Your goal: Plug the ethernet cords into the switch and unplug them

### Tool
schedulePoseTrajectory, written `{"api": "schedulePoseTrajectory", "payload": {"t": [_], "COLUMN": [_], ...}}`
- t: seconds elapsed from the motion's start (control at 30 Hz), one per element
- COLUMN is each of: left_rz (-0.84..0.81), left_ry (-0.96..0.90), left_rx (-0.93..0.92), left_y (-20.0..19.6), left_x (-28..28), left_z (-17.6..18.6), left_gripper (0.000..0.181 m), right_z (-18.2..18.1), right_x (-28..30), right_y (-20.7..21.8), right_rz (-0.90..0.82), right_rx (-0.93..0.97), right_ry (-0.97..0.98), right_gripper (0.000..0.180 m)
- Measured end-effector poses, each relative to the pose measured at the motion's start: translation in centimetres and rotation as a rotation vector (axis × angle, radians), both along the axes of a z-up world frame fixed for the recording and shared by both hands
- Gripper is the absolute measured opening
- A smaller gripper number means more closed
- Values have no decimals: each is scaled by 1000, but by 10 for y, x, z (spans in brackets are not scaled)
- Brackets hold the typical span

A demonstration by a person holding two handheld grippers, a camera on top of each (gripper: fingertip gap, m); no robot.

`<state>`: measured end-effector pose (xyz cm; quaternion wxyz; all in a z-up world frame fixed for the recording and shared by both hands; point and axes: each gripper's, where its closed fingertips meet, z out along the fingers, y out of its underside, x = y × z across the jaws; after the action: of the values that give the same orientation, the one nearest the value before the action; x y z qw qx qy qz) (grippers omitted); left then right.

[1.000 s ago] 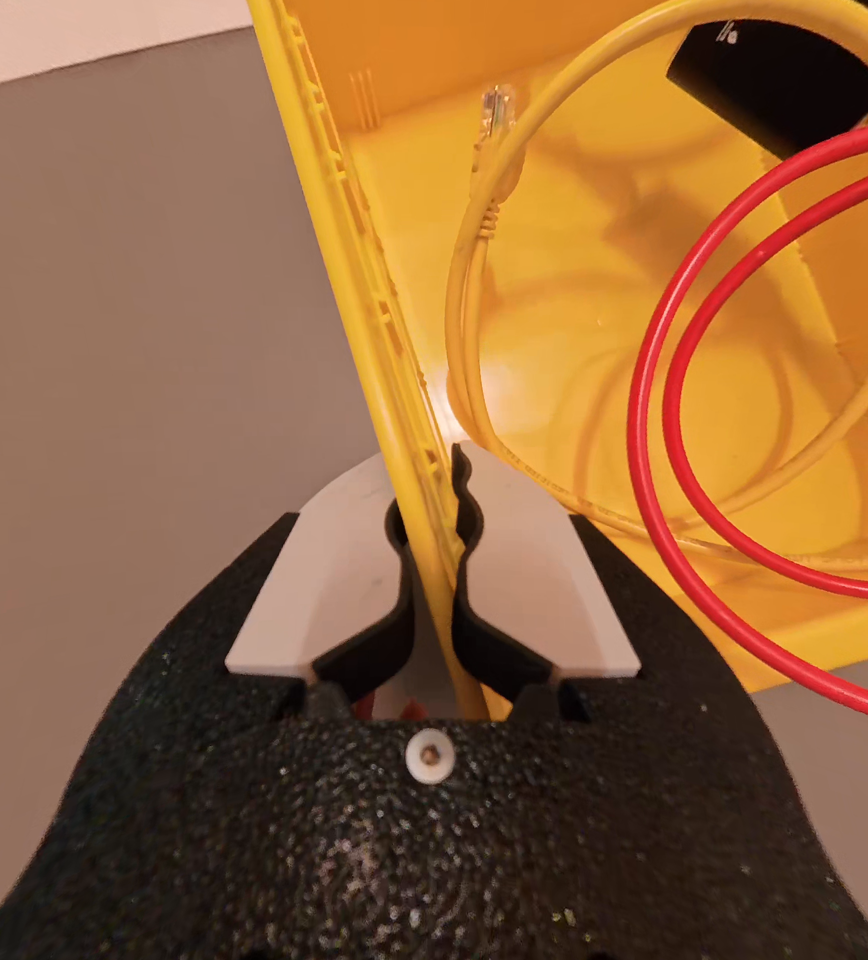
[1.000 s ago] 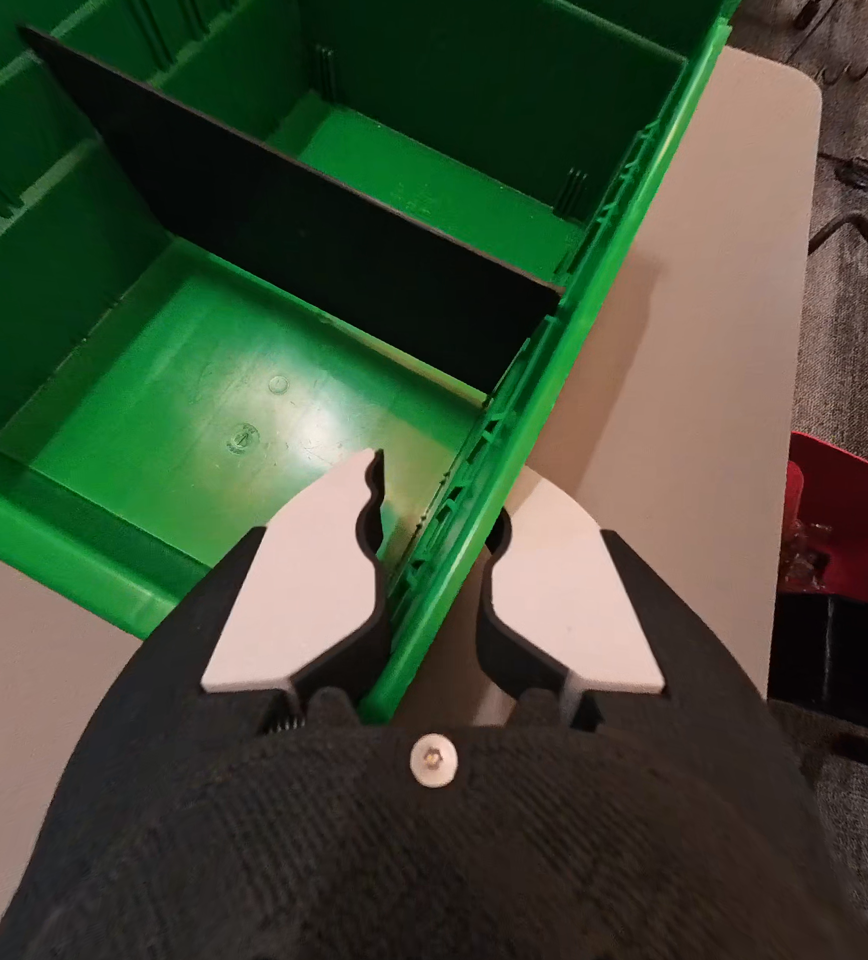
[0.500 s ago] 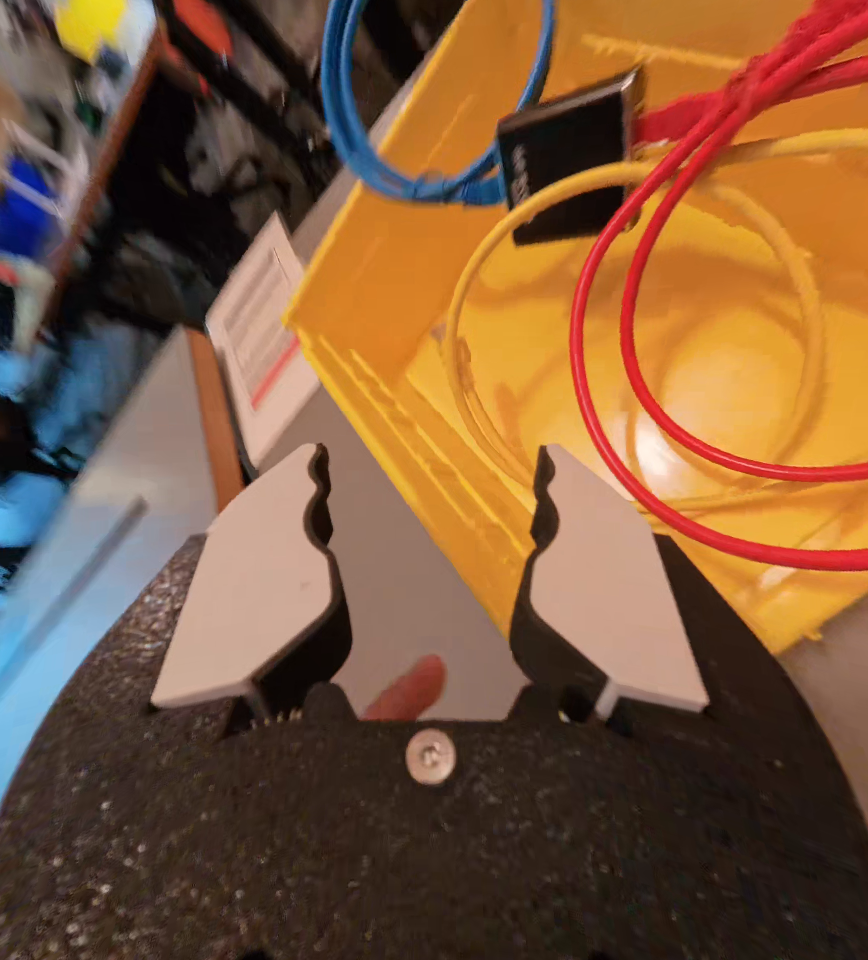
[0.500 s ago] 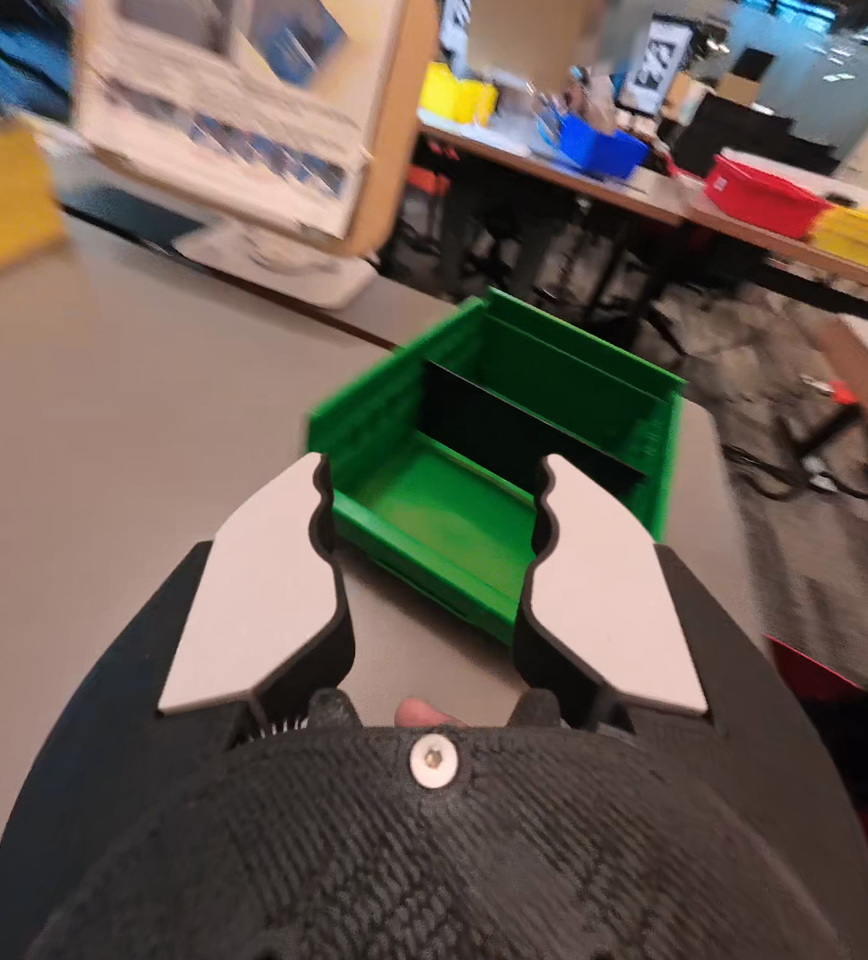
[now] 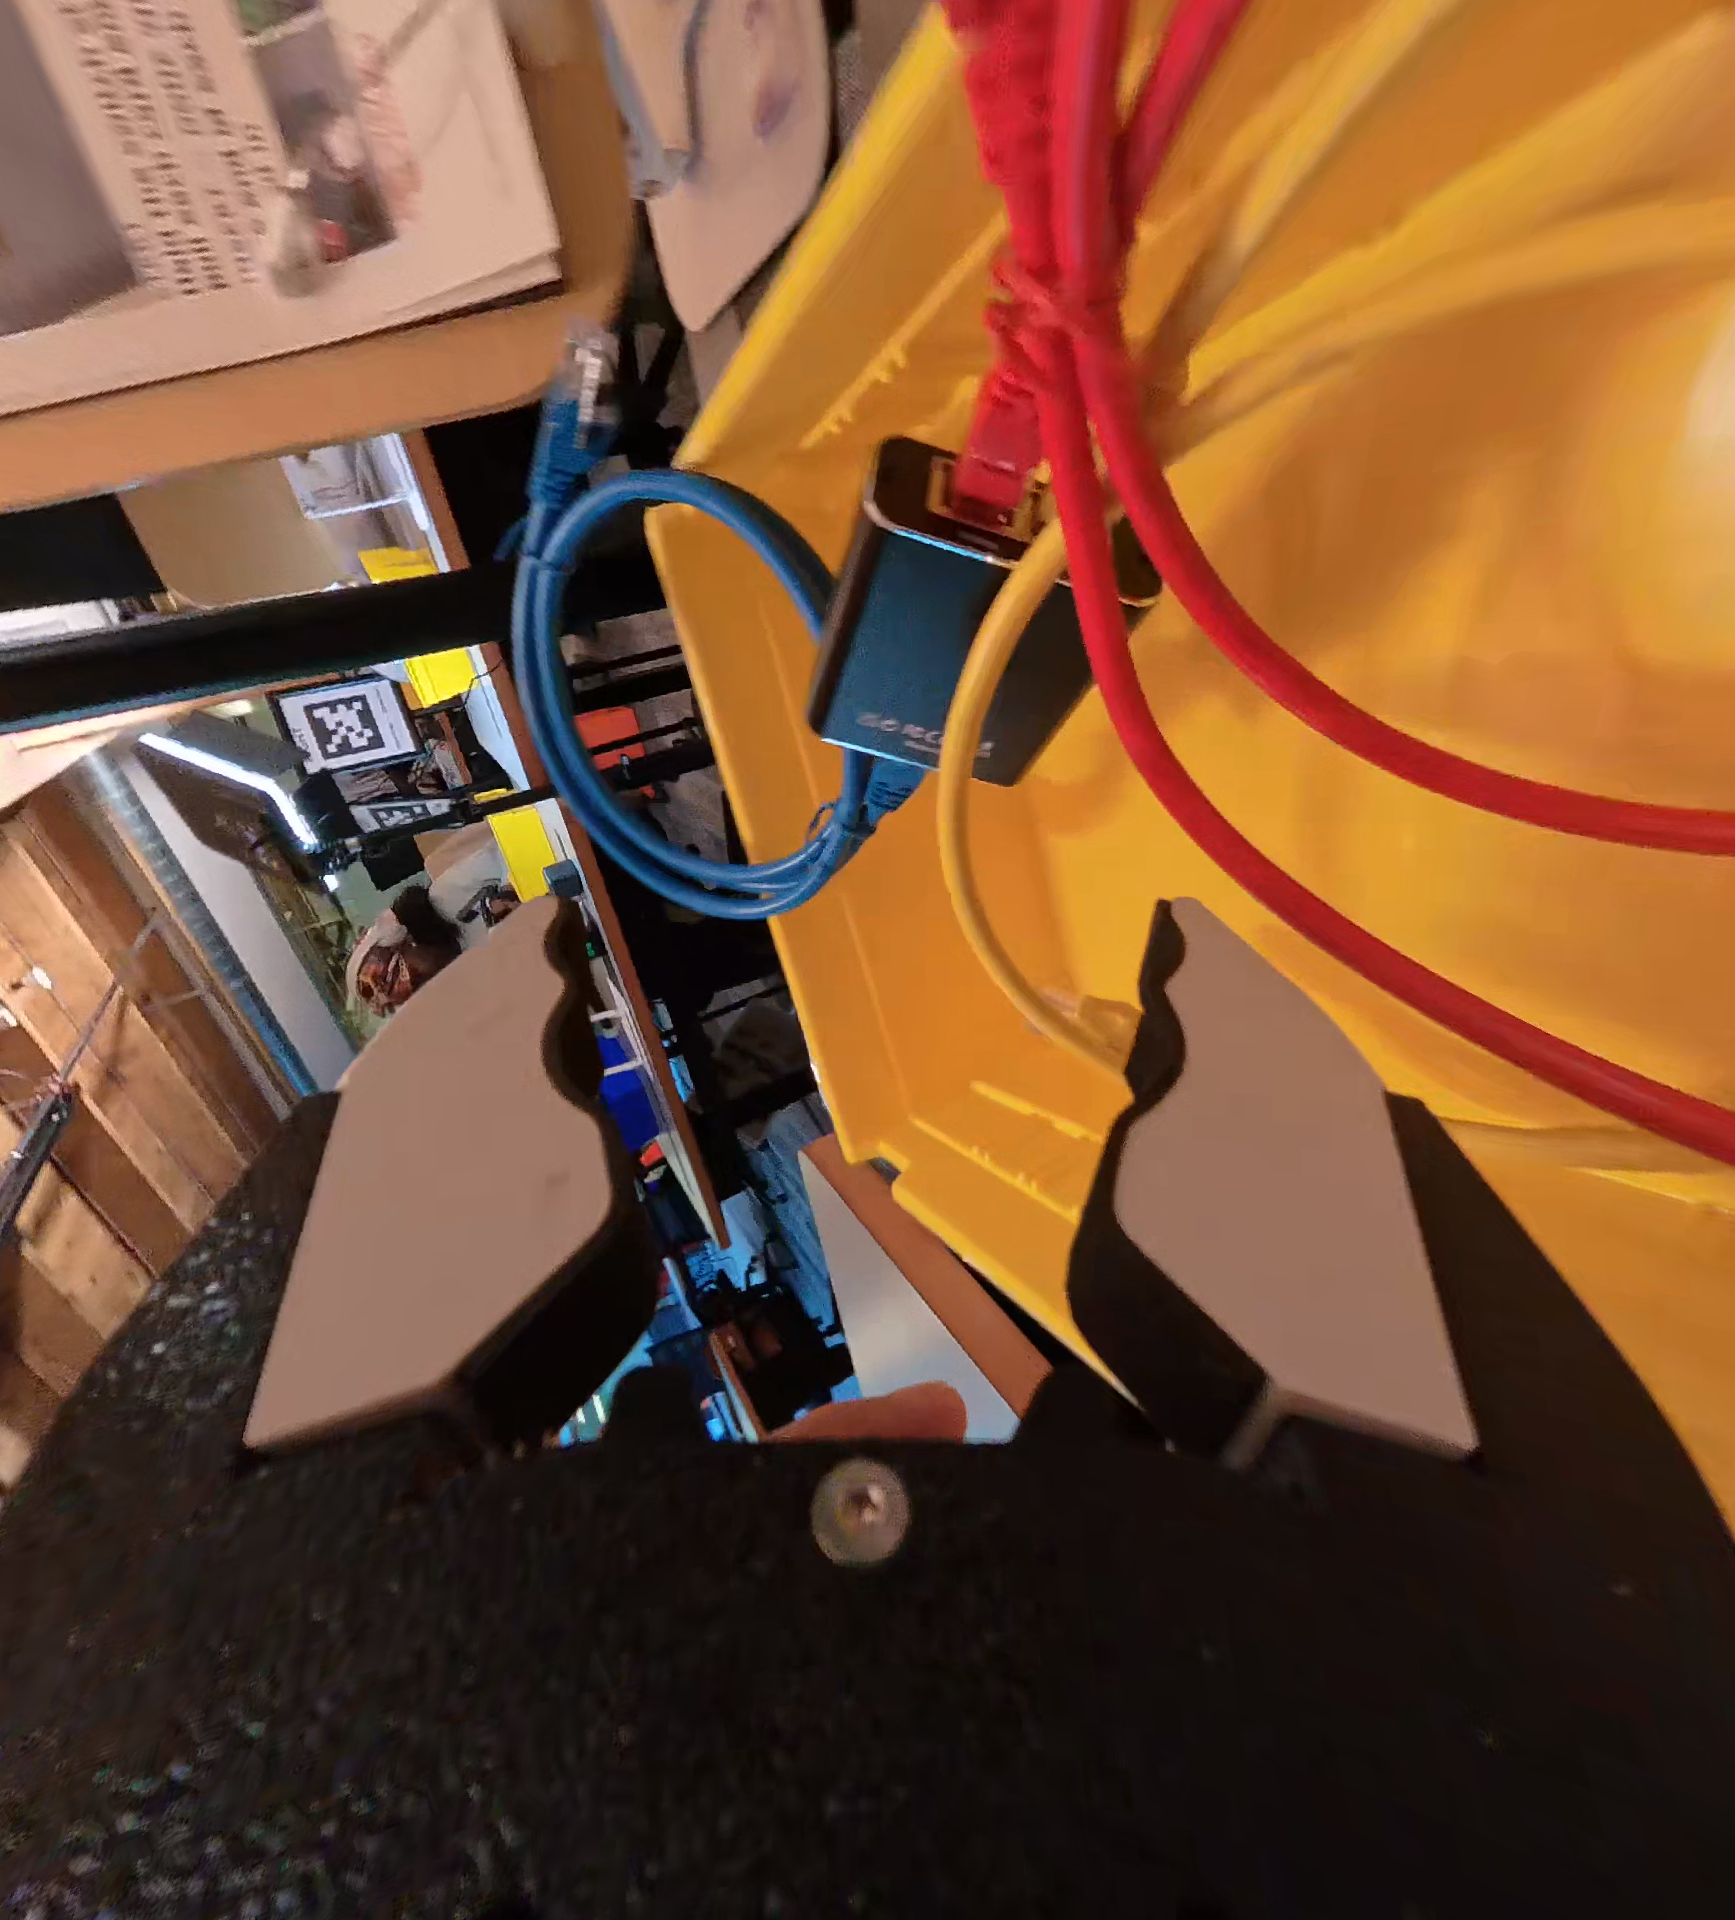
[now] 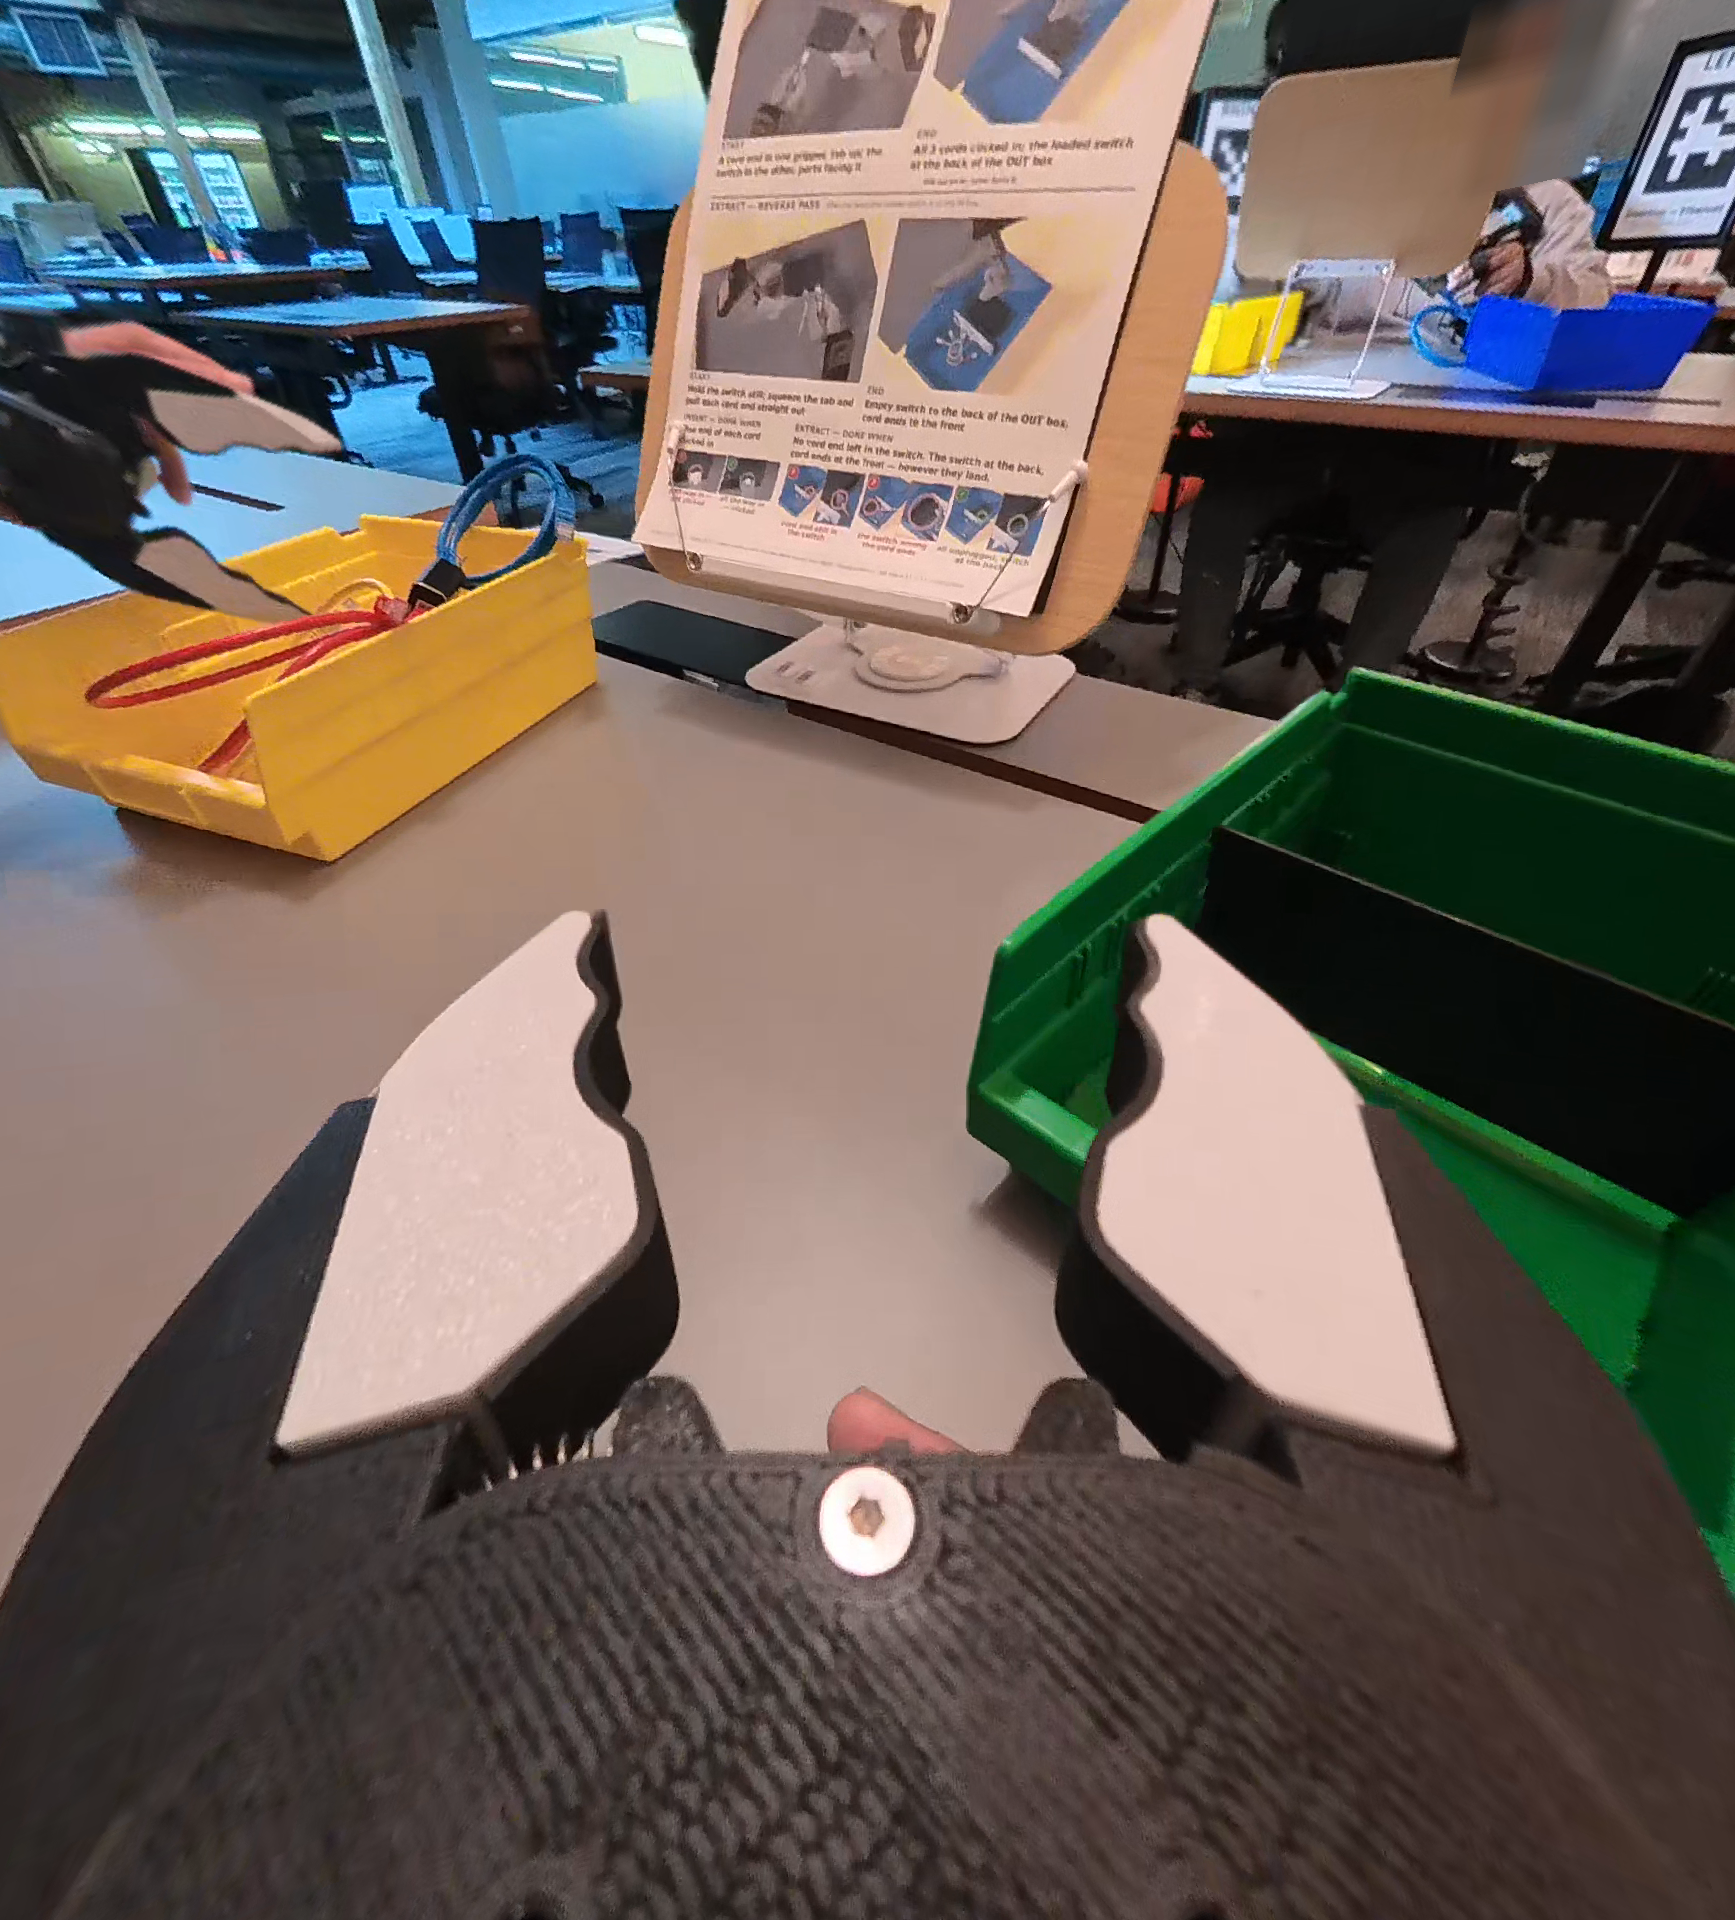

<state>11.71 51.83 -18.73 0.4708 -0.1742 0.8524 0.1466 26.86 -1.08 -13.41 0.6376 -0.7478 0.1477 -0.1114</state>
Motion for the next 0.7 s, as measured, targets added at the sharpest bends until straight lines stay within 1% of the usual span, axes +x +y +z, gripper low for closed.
{"api": "schedulePoseTrajectory", "payload": {"t": [0.07, 0.17, 0.27, 0.37, 0.47, 0.53, 0.57, 0.7], "left_rz": [-26, -71, -131, -177, -248, -248, -227, -176], "left_ry": [32, 52, 20, 48, 74, 62, 71, 49], "left_rx": [26, 86, 89, 83, 162, 248, 255, 236], "left_y": [7, 14, 10, 3, -2, 0, 1, 3], "left_x": [7, 19, 34, 43, 51, 56, 56, 54], "left_z": [-16, -31, -37, -48, -55, -54, -56, -49], "left_gripper": [102, 102, 102, 101, 91, 66, 63, 63], "right_z": [-1, -3, -9, -15, -21, -25, -27, -29], "right_x": [3, 6, 10, 11, 12, 12, 12, 10], "right_y": [-5, -10, -13, -11, -9, -7, -6, -3], "right_rz": [-14, -20, -33, -39, -42, -41, -42, -35], "right_rx": [-4, -8, -26, -47, -75, -90, -96, -110], "right_ry": [-1, -2, 2, 2, -6, -4, -3, -11], "right_gripper": [92, 90, 90, 89, 89, 89, 89, 88]}}
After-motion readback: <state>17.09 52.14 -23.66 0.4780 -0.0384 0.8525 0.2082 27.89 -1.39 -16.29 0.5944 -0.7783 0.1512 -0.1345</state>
